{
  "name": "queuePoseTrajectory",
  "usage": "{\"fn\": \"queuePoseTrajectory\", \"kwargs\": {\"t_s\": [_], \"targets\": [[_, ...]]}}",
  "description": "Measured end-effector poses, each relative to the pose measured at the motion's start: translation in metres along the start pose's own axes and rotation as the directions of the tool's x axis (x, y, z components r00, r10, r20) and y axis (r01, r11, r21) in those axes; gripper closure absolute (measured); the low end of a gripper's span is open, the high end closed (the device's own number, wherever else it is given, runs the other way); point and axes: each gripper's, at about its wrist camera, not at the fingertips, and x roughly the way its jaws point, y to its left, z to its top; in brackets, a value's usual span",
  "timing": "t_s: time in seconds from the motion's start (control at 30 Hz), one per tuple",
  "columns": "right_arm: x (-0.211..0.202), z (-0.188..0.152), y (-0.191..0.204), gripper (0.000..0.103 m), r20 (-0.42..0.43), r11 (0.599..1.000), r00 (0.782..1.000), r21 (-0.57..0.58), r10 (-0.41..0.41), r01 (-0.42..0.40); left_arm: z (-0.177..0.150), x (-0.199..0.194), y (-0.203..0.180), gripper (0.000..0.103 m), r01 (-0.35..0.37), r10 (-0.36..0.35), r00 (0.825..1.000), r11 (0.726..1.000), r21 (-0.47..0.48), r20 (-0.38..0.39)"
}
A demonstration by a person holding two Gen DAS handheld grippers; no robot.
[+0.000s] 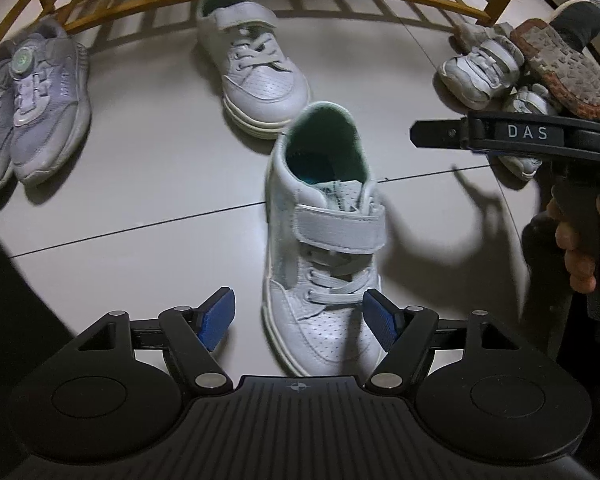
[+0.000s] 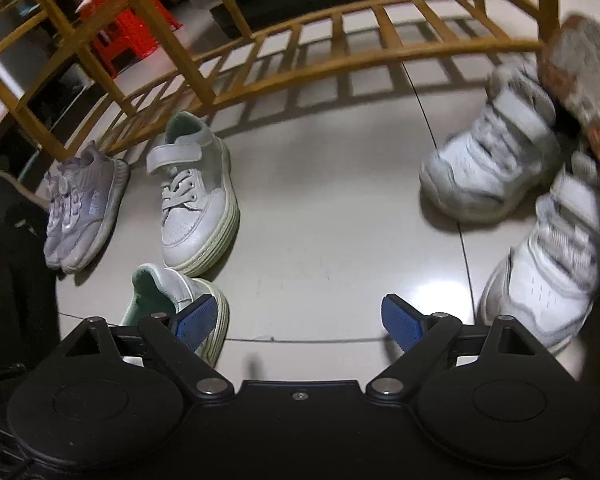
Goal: Organize scattered shoes
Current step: 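Open the right gripper while the left gripper closes on the sneaker heel, then carry the white velcro sneaker with the left gripper to the rack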
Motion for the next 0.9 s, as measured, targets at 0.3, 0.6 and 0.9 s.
{"fn": "queuePoseTrajectory", "kwargs": {"t_s": [0.3,0.6,0.9], "targets": [[0.000,0.003,-0.004,0.008,-0.004,1.000,1.000,0.013,0.015,-0.015,0.007,0.009,-0.015,0.031,0.011,-0.011,1.000,0.999,0.034,0.008],[0.003,0.003,-0.006,0.008,-0.023,0.999,1.000,0.031,0.020,-0.019,0.013,0.022,-0.015,0.032,-0.007,0.008,0.999,1.000,-0.008,0.043],[0.006,0.003,-0.006,0.006,-0.040,0.999,0.999,0.033,0.008,-0.007,0.011,0.025,-0.013,0.038,-0.023,0.022,0.997,1.000,0.006,0.069]]}}
